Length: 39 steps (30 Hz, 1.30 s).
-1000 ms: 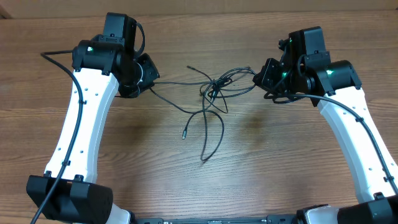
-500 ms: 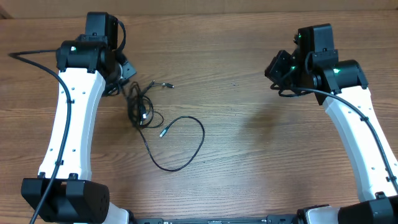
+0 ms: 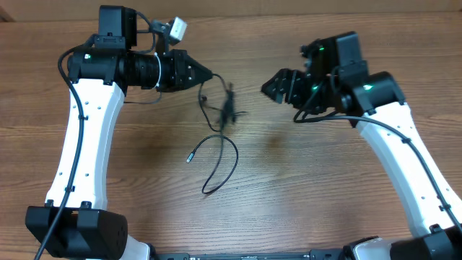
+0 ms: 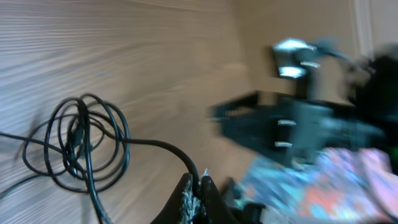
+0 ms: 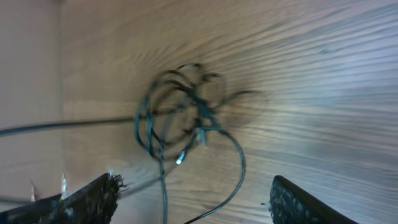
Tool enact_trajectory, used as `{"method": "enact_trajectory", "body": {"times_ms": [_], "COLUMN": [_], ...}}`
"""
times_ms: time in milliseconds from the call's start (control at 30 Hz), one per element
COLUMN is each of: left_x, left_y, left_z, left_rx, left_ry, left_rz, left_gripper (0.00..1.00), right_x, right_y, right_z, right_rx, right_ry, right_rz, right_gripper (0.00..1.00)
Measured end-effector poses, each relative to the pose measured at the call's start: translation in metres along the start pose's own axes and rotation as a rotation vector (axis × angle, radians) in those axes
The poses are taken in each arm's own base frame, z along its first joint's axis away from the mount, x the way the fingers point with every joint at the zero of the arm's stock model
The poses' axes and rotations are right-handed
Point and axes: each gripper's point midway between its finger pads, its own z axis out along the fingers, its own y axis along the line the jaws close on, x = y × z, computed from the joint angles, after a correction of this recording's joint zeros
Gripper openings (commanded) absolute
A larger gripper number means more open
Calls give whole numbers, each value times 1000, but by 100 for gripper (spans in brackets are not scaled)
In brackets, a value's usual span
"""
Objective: Untangle cables
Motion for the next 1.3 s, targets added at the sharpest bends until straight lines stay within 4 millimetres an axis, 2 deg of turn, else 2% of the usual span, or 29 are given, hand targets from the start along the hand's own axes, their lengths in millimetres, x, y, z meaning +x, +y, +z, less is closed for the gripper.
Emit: {"method": "enact_trajectory", "body": {"times_ms": [133,200,367,433,733,867,1100,1300], "left_x": [6,9,14,17,19,19,19,19], "left_y": [-14,-17,-24,-27,-32,-32,-32,-32], "left_z": [6,8,16,19,24,24,24,24], "left_rx": [59,66,79,86,94,94,93,93], "left_ry": [29,40,62,74,85,85,86,86], "left_rz": [24,23,35,42,50,48,40,36], "left_gripper": [4,4,4,4,4,4,4,4], "right_x": [7,10,17,19,22,29,30,34], "right_y": [5,7,17,18,20,22,25,25], "right_z": [15,22,38,44,53,68,78,78], "right_rx": [-4,-9,-29,-33,-34,-31,-36,-30], "right_ry": [37,55,85,98,120,148,155,168], "right_rz": [-15,-18,-32,-20,33,47,50,58], "right_gripper": [76,71,50,44,41,41,32,11]}}
